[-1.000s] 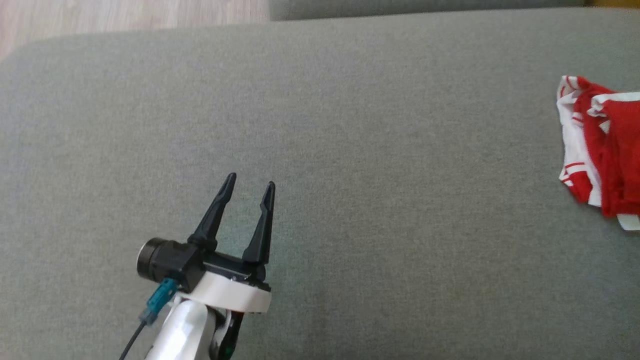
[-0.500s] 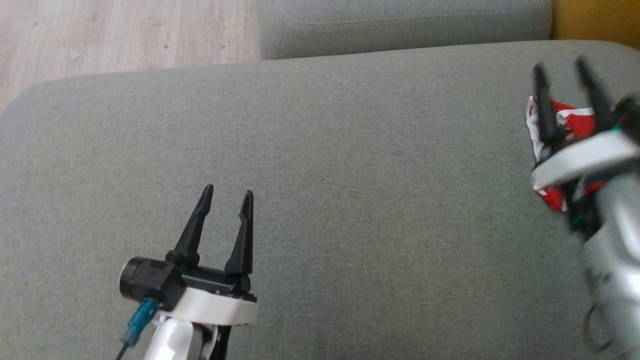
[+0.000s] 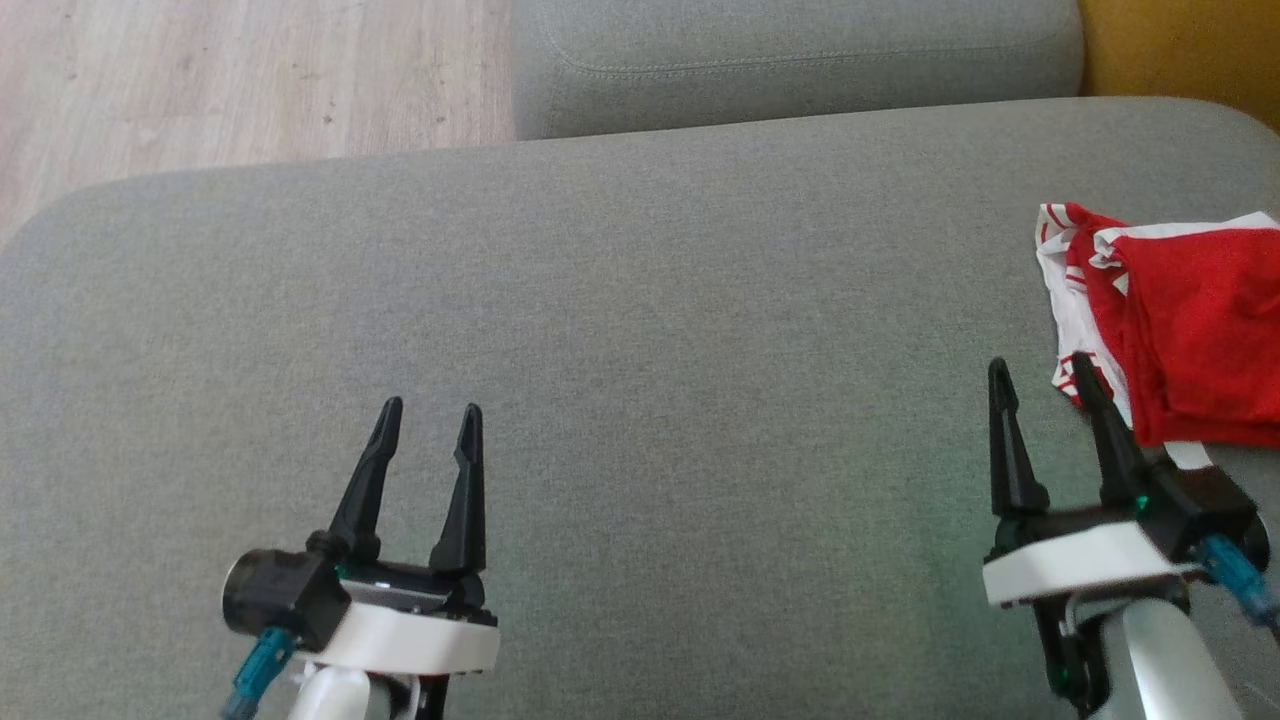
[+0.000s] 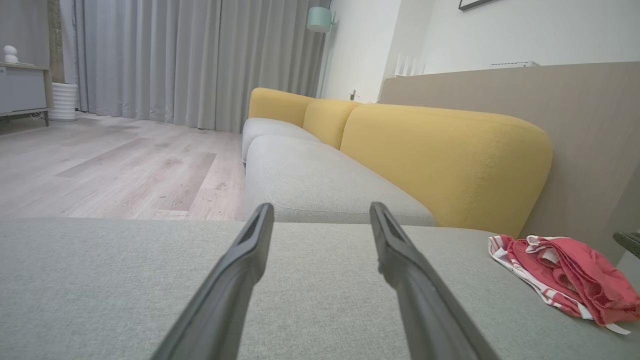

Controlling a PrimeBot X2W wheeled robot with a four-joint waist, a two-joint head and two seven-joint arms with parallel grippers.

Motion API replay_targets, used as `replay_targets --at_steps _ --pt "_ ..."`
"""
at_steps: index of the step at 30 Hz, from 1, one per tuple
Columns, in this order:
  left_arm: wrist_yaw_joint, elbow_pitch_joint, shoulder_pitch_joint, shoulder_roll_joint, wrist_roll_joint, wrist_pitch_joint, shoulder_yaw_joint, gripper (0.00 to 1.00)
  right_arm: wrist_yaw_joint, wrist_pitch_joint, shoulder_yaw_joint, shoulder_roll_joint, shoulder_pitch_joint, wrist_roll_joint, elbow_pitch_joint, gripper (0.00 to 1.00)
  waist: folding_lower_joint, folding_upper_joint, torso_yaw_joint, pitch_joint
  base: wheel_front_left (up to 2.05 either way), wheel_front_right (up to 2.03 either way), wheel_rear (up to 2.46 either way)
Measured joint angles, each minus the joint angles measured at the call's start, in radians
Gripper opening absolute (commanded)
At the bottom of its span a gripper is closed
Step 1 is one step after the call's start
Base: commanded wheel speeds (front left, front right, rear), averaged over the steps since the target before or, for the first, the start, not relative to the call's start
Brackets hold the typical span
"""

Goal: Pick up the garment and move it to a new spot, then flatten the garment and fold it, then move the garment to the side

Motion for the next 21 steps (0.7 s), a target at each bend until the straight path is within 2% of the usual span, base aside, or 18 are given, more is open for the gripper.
replay_targets --at_steps 6,21 --pt "0.0 -0.016 0.025 0.0 0.0 0.0 0.006 1.0 0.0 0.0 -0.003 0.01 0.07 -0.002 -0.039 1.0 0.0 0.0 0.004 -0.009 0.0 0.0 0.0" --pt "0.008 -0.013 0.04 0.001 -0.028 0.0 0.01 1.0 0.0 0.0 0.013 0.012 0.072 0.003 -0.058 1.0 0.0001 0.0 0.008 -0.016 0.0 0.0 0.0"
